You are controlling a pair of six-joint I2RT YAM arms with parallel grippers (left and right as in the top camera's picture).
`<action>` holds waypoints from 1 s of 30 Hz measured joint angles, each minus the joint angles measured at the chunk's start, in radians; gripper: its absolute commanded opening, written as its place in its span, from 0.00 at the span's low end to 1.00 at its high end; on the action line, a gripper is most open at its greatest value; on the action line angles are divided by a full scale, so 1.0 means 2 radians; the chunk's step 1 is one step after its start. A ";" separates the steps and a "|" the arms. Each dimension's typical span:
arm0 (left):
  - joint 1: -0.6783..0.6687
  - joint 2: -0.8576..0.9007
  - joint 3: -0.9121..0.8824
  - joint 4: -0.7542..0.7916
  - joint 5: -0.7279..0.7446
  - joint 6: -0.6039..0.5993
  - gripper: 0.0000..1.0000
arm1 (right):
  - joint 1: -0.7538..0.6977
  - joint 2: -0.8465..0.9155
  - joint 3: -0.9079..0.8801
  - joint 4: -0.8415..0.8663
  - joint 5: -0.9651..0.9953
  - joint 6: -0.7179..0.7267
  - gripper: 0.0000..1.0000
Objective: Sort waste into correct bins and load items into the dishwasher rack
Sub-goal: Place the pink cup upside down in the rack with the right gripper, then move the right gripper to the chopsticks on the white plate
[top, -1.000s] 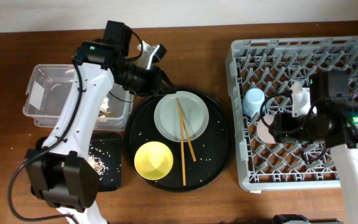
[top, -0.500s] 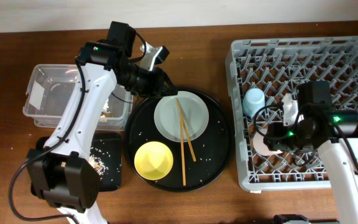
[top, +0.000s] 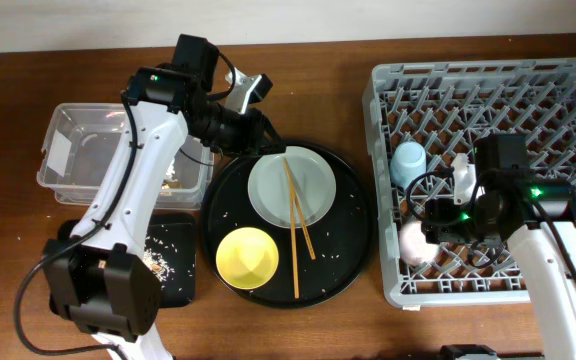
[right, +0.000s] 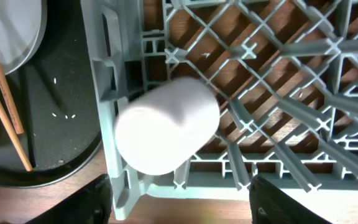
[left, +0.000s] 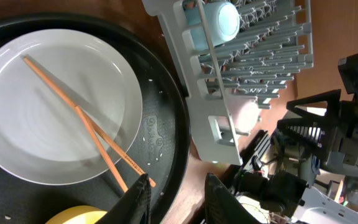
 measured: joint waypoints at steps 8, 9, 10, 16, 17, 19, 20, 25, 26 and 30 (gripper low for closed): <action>0.003 0.000 0.000 0.010 -0.031 -0.002 0.27 | 0.000 0.001 0.004 0.013 -0.027 0.000 0.63; 0.007 0.000 0.000 0.014 -0.037 -0.006 0.28 | 0.000 0.001 0.010 0.014 -0.041 0.000 0.62; 0.013 0.000 0.000 0.018 -0.044 -0.010 0.28 | 0.000 0.001 0.018 0.018 -0.054 -0.001 0.62; 0.072 0.000 0.000 0.019 -0.097 -0.034 1.00 | 0.021 0.002 0.044 0.062 -0.119 -0.001 0.63; 0.079 0.000 0.000 0.018 -0.102 -0.035 1.00 | 0.050 0.007 0.044 0.076 -0.133 0.001 0.63; 0.092 0.000 0.000 0.017 -0.113 -0.040 1.00 | 0.089 0.022 0.044 0.107 -0.139 0.006 0.62; 0.094 0.000 0.000 0.017 -0.116 -0.040 1.00 | 0.111 0.034 0.044 0.122 -0.142 0.008 0.61; 0.094 0.000 0.000 0.017 -0.121 -0.040 1.00 | 0.192 0.103 0.044 0.192 -0.148 0.023 0.56; 0.094 0.000 0.000 0.017 -0.121 -0.040 1.00 | 0.203 0.116 0.044 0.201 -0.149 0.025 0.55; 0.094 0.000 0.000 0.017 -0.123 -0.040 1.00 | 0.234 0.163 0.044 0.231 -0.150 0.029 0.53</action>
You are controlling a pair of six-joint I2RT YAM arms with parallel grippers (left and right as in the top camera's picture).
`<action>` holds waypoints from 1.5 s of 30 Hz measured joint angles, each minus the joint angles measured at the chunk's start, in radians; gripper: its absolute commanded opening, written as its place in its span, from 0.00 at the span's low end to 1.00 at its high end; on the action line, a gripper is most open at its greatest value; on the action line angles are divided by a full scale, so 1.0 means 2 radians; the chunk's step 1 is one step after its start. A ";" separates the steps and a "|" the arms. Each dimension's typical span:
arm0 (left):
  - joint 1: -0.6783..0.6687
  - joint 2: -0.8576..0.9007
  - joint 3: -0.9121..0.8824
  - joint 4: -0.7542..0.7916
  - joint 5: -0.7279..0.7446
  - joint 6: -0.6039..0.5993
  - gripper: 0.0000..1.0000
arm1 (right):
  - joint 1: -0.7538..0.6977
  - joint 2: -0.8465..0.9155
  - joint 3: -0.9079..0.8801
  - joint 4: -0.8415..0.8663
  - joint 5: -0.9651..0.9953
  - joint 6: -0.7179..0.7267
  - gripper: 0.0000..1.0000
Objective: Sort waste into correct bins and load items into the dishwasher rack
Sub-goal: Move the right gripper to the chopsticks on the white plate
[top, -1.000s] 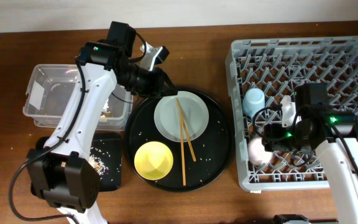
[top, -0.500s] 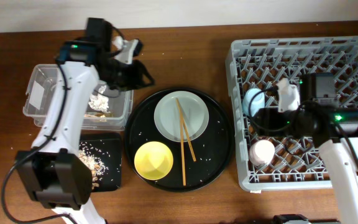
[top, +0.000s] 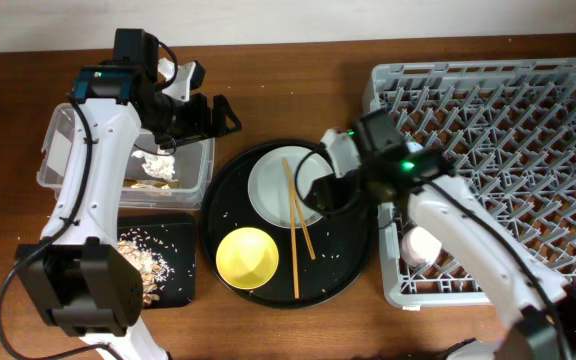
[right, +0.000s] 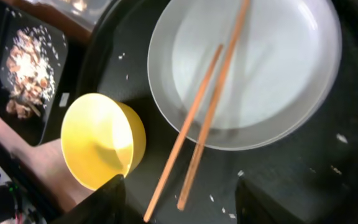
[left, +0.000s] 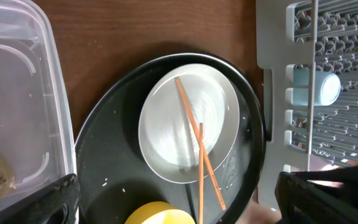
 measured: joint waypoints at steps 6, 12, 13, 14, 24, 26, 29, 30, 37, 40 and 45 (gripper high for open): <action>0.000 0.000 0.000 0.000 0.000 0.000 1.00 | 0.032 0.050 0.000 0.038 0.006 0.024 0.53; 0.000 0.000 0.000 0.000 0.000 0.000 1.00 | 0.075 0.057 0.000 0.047 0.079 0.060 0.54; 0.000 0.000 0.000 0.000 0.000 0.000 1.00 | 0.082 0.057 0.000 0.048 0.091 0.066 0.53; 0.000 0.000 0.000 0.000 0.000 0.000 1.00 | 0.089 0.058 0.000 0.049 0.100 0.074 0.53; 0.000 0.000 0.000 0.000 0.000 0.000 1.00 | 0.155 0.059 0.000 -0.008 0.154 0.180 0.43; 0.000 0.000 0.000 0.000 0.000 0.000 1.00 | 0.164 0.059 -0.001 -0.005 0.160 0.198 0.43; 0.000 0.000 0.000 0.000 0.000 0.000 1.00 | 0.180 0.059 -0.009 0.007 0.165 0.220 0.43; 0.000 0.000 0.000 0.000 0.000 0.000 1.00 | 0.185 0.059 -0.015 0.010 0.165 0.226 0.42; 0.000 0.000 0.000 0.000 0.000 0.000 1.00 | 0.192 0.063 -0.065 0.056 0.177 0.258 0.41; 0.000 0.000 0.000 0.000 0.000 0.000 1.00 | 0.192 0.069 -0.081 0.084 0.179 0.266 0.41; 0.000 0.000 0.000 0.000 0.000 0.000 1.00 | 0.192 0.080 -0.094 0.106 0.180 0.270 0.41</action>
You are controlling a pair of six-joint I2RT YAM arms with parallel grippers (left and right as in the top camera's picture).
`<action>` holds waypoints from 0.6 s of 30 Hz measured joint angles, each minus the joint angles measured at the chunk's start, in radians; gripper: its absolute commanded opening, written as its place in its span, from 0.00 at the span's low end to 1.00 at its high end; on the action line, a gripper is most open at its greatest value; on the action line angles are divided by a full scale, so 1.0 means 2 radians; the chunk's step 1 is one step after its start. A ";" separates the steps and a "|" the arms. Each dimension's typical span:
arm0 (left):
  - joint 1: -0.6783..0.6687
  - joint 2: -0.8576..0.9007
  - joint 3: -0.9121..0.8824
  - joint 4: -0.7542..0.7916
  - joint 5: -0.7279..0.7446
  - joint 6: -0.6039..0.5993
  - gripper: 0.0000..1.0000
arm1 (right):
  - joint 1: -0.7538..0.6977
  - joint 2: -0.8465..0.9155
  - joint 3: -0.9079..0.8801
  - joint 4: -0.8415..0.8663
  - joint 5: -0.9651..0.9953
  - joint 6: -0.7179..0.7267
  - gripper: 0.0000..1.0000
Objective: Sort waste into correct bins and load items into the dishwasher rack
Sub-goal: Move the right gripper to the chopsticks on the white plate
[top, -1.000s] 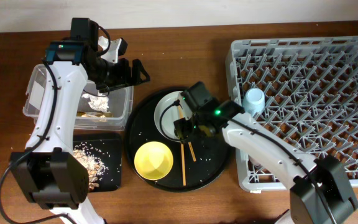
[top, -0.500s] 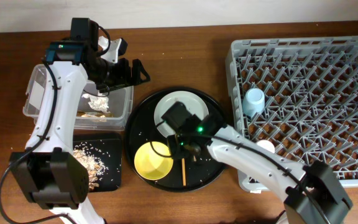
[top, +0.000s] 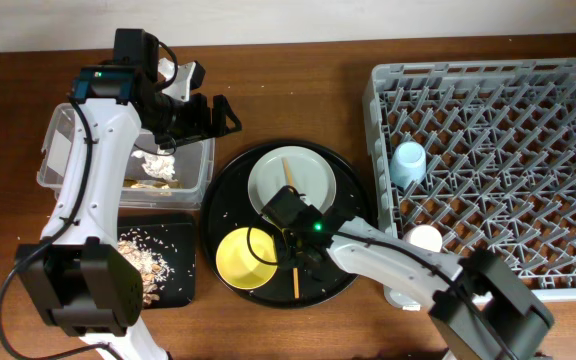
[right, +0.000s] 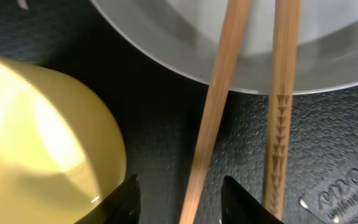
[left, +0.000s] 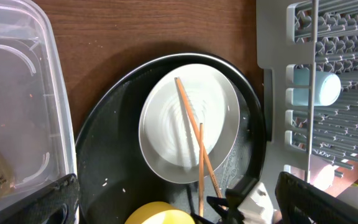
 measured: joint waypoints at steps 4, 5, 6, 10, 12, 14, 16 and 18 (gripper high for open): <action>0.000 0.000 0.000 0.000 0.000 0.000 1.00 | 0.000 0.023 -0.002 0.012 0.000 0.001 0.34; 0.000 0.000 0.000 0.000 0.000 0.000 1.00 | 0.000 0.026 -0.002 0.012 0.000 0.000 0.31; 0.000 0.000 0.000 0.000 0.000 0.000 1.00 | 0.000 0.027 -0.002 0.013 0.000 0.001 0.27; 0.000 0.000 0.000 0.000 0.000 0.000 1.00 | 0.000 0.028 -0.003 0.016 0.002 0.002 0.15; 0.000 0.000 0.000 0.000 0.000 0.000 1.00 | 0.000 0.028 -0.003 0.016 0.002 0.003 0.10; 0.000 0.000 0.000 0.000 0.000 0.000 1.00 | 0.000 0.028 -0.003 0.016 0.002 0.001 0.09; 0.000 0.000 0.000 0.000 0.000 0.000 1.00 | 0.000 0.028 -0.002 0.012 0.002 0.001 0.07; 0.000 0.000 0.000 0.000 0.000 0.000 1.00 | -0.002 0.027 0.006 -0.006 0.002 -0.002 0.04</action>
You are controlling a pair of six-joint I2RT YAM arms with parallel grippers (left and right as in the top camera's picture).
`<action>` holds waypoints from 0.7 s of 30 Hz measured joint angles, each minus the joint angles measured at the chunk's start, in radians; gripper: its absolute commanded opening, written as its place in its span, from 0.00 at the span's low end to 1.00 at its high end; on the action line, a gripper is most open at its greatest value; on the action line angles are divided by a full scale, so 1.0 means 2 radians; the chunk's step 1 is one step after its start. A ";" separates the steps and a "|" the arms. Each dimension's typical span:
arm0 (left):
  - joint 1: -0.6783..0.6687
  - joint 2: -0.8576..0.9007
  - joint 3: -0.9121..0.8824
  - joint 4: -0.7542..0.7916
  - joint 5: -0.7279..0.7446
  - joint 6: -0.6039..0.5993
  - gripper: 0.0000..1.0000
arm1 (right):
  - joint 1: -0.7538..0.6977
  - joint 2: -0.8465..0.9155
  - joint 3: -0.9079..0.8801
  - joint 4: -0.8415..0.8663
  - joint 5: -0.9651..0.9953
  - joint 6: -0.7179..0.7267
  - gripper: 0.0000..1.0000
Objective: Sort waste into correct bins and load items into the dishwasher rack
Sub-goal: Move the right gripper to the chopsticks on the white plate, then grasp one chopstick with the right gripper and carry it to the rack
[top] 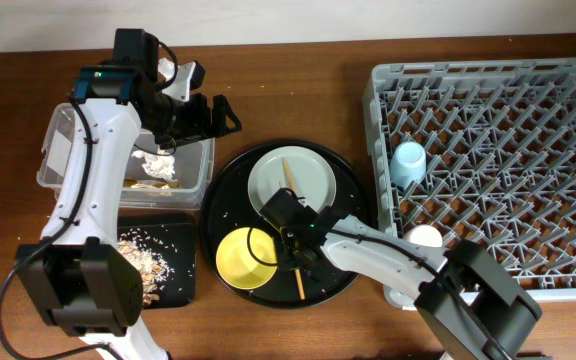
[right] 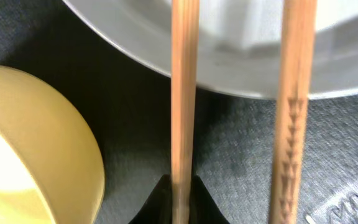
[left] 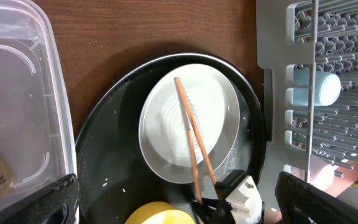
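Note:
Two wooden chopsticks (top: 288, 178) lie across the white plate (top: 313, 180) on the round black tray (top: 353, 250). My right gripper (right: 180, 186) sits low on the tray beside the yellow bowl (top: 242, 256), shut on the left chopstick (right: 183, 93). The other chopstick (right: 294, 112) lies free just to its right. My left gripper (top: 218, 115) hangs open and empty beside the clear bin (top: 73, 150), looking down on the plate (left: 166, 140). The grey dishwasher rack (top: 488, 90) holds a blue cup (top: 406, 162) and a white cup (top: 423, 238).
A small black tray (top: 173, 280) with food scraps lies at the front left. Crumpled waste lies in the clear bin. Rice grains are scattered on the round tray. The rack's near wall stands close to the tray's right rim.
My right gripper, then open astride the left chopstick, has shut on it. That chopstick has turned slightly on the plate. The left arm has not moved.
At first my right gripper was in the rack by the white cup, and the left was over the round tray. Then the left was back beside the clear bin and the right was above the plate. The right then stood low at the chopsticks and now grips one.

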 measured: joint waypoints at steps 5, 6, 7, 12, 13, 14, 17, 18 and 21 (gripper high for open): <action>0.000 0.000 0.000 0.000 0.000 0.000 1.00 | -0.019 -0.017 0.039 -0.056 0.001 -0.027 0.04; 0.000 0.000 0.000 0.000 0.000 0.000 1.00 | -0.024 -0.022 0.051 -0.070 0.002 -0.037 0.04; 0.000 0.000 0.000 0.000 0.000 0.000 1.00 | -0.032 -0.030 0.067 -0.084 0.002 -0.048 0.04; 0.000 0.000 0.000 0.000 0.000 0.000 1.00 | -0.090 -0.054 0.151 -0.182 0.002 -0.112 0.09; 0.000 0.000 0.000 0.000 0.000 0.000 1.00 | -0.112 -0.055 0.174 -0.207 0.002 -0.130 0.19; 0.000 0.000 0.000 0.000 0.000 0.000 1.00 | -0.132 -0.056 0.192 -0.225 0.002 -0.146 0.21; 0.000 0.000 0.000 0.000 0.000 0.000 1.00 | -0.197 -0.058 0.230 -0.255 0.011 -0.190 0.17; 0.000 0.000 0.000 0.000 0.000 0.000 1.00 | -0.224 -0.059 0.237 -0.257 0.019 -0.205 0.18; 0.000 0.000 0.000 0.000 0.000 0.000 1.00 | -0.295 -0.059 0.239 -0.259 0.032 -0.243 0.21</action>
